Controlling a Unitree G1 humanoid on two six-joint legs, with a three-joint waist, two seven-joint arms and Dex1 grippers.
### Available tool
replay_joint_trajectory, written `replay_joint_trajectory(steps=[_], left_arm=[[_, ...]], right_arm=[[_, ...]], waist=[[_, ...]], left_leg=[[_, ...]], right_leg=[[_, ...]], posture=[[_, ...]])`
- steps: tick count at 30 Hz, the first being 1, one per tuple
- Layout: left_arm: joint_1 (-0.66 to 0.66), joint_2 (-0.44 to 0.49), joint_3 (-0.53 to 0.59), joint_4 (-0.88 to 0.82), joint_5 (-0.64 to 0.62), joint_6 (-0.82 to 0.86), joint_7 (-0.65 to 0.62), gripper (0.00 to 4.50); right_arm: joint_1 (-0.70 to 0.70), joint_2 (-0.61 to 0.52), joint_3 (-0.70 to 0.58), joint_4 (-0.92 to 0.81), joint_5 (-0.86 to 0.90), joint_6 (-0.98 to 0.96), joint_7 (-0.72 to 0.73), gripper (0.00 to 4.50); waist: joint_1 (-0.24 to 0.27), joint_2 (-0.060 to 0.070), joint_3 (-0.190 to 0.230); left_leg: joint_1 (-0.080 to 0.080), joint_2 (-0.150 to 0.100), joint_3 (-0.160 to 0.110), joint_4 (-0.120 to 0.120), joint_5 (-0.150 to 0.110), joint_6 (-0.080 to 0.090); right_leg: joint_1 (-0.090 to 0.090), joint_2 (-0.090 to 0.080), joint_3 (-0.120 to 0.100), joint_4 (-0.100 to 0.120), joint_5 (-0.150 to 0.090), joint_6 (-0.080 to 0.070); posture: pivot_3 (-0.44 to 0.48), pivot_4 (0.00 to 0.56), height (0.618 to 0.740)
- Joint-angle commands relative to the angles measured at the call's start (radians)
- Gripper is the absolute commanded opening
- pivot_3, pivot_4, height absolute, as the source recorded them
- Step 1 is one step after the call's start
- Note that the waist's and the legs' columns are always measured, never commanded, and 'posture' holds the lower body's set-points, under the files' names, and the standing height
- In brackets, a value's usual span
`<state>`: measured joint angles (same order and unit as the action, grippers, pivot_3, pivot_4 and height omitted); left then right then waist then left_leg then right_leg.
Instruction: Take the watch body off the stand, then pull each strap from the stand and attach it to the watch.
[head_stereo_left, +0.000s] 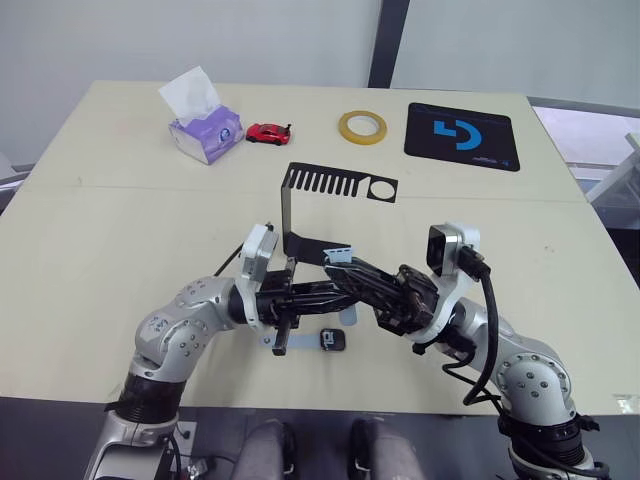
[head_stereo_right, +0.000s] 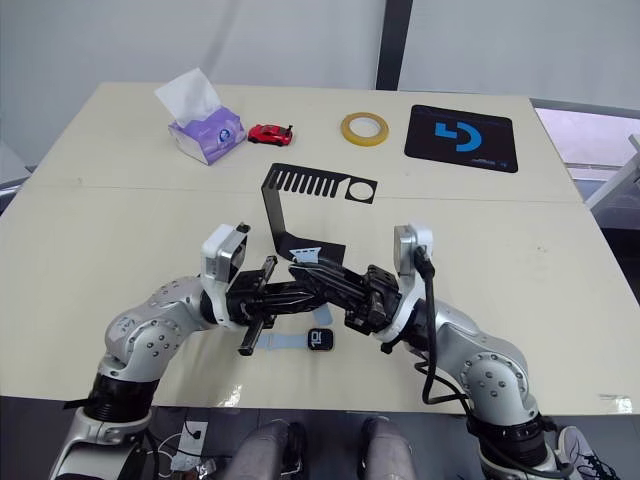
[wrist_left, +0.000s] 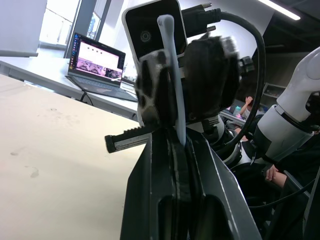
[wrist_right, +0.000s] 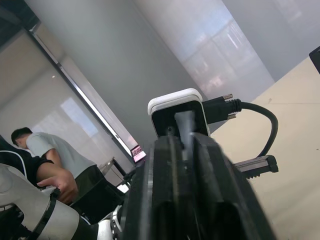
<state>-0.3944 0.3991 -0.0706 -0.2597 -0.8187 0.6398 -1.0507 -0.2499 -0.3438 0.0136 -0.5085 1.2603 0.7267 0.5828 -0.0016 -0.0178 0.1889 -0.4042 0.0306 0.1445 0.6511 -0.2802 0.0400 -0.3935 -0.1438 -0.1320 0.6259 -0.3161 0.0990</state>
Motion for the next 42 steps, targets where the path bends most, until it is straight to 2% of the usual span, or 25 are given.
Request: replay_joint_trajectory(steps=[1, 6, 9, 13, 14, 16, 20, 23, 27, 30, 34, 39, 42], left_arm=[[0.004, -0.006, -0.003, -0.019, 0.002, -0.018, -0.005, 0.0], [0.006, 0.0, 0.001, -0.025, 0.004, -0.023, -0.009, 0.0], [0.022, 0.035, 0.032, -0.056, 0.018, -0.043, -0.004, 1.08], [0.043, 0.118, 0.096, -0.076, 0.026, -0.083, -0.032, 3.01], [0.054, 0.145, 0.121, -0.067, 0.046, -0.117, -0.047, 3.4], [0.078, 0.201, 0.168, -0.034, 0.102, -0.196, -0.072, 4.46], [0.16, 0.317, 0.23, 0.063, 0.239, -0.392, -0.158, 4.46], [0.263, 0.406, 0.287, 0.149, 0.314, -0.531, -0.244, 4.46], [0.327, 0.438, 0.353, 0.23, 0.341, -0.622, -0.243, 4.46], [0.365, 0.446, 0.358, 0.239, 0.369, -0.657, -0.235, 4.46], [0.384, 0.411, 0.277, 0.109, 0.376, -0.625, -0.191, 4.46], [0.326, 0.343, 0.134, -0.055, 0.402, -0.516, -0.078, 4.46], [0.25, 0.298, 0.007, -0.093, 0.505, -0.42, 0.021, 4.46]], right_arm=[[-0.004, 0.005, -0.002, -0.037, 0.03, 0.002, 0.008, 0.05], [-0.003, 0.003, -0.004, -0.041, 0.031, 0.0, 0.012, 0.05], [-0.006, -0.004, -0.022, -0.047, 0.03, -0.01, 0.009, 0.0], [-0.008, -0.047, -0.05, -0.063, -0.043, -0.045, 0.036, 0.0], [-0.003, -0.069, -0.064, -0.067, -0.075, -0.059, 0.047, 0.0], [0.01, -0.107, -0.106, -0.067, -0.11, -0.086, 0.056, 0.0], [0.071, -0.193, -0.174, -0.069, -0.262, -0.192, 0.134, 0.0], [0.209, -0.266, -0.227, -0.051, -0.427, -0.336, 0.252, 0.0], [0.363, -0.31, -0.291, 0.028, -0.57, -0.508, 0.373, 0.0], [0.437, -0.317, -0.345, 0.104, -0.632, -0.595, 0.41, 0.0], [0.461, -0.308, -0.35, 0.115, -0.638, -0.626, 0.425, 0.0], [0.458, -0.311, -0.319, 0.078, -0.637, -0.632, 0.443, 0.0], [0.454, -0.323, -0.313, 0.055, -0.642, -0.627, 0.444, 0.0]], waist=[[0.0, 0.0, 0.0], [0.0, 0.0, 0.0], [-0.001, 0.0, 0.0], [-0.002, 0.0, 0.0], [-0.001, 0.0, 0.0], [-0.001, 0.0, 0.0], [0.001, 0.0, 0.0], [0.001, 0.0, 0.0], [0.002, 0.0, 0.0], [0.003, 0.0, 0.0], [0.001, 0.0, 0.0], [0.002, 0.0, 0.0], [0.007, 0.0, 0.0]], left_leg=[[0.0, 0.0, 0.0, 0.0, 0.0, 0.0], [0.0, 0.0, 0.0, 0.0, 0.0, 0.0], [0.0, 0.0, 0.0, 0.0, 0.0, 0.0], [0.0, 0.0, 0.0, 0.0, 0.0, 0.0], [0.0, 0.0, 0.0, 0.0, 0.0, 0.0], [0.0, 0.0, 0.0, 0.0, 0.0, 0.0], [0.0, 0.0, 0.0, -0.001, 0.0, 0.0], [0.0, 0.0, 0.001, -0.002, -0.001, 0.0], [0.0, 0.0, 0.002, -0.003, -0.003, 0.0], [0.0, 0.0, 0.002, -0.002, -0.003, 0.002], [0.001, 0.0, 0.002, -0.002, -0.004, 0.0], [0.001, 0.0, 0.002, -0.002, -0.002, 0.001], [0.002, -0.001, 0.002, -0.001, -0.002, 0.001]], right_leg=[[0.0, 0.0, 0.0, 0.0, 0.0, 0.0], [0.0, 0.0, 0.0, 0.0, 0.0, 0.0], [0.0, 0.0, 0.0, 0.0, 0.0, 0.0], [0.0, 0.0, 0.0, 0.0, 0.0, 0.0], [0.0, 0.0, 0.0, 0.0, 0.0, 0.0], [0.0, 0.0, 0.0, -0.001, 0.0, 0.0], [0.0, -0.001, 0.0, -0.002, 0.0, 0.0], [-0.001, -0.001, 0.0, -0.004, 0.0, 0.0], [-0.001, 0.0, -0.001, -0.005, 0.0, 0.0], [0.0, -0.003, -0.001, -0.005, 0.001, 0.002], [0.0, -0.004, 0.0, -0.004, 0.001, 0.002], [0.0, -0.003, 0.0, -0.004, 0.001, 0.002], [0.001, -0.003, 0.0, -0.003, 0.002, 0.002]], posture=[[0.0, 0.15, 0.74], [0.0, 0.15, 0.74], [0.0, 0.15, 0.74], [0.0, 0.15, 0.74], [0.0, 0.15, 0.74], [0.0, 0.15, 0.74], [0.0, 0.15, 0.74], [0.0, 0.15, 0.74], [0.0, 0.15, 0.74], [0.0, 0.15, 0.74], [0.0, 0.15, 0.74], [0.0, 0.15, 0.74], [0.0, 0.15, 0.74]])
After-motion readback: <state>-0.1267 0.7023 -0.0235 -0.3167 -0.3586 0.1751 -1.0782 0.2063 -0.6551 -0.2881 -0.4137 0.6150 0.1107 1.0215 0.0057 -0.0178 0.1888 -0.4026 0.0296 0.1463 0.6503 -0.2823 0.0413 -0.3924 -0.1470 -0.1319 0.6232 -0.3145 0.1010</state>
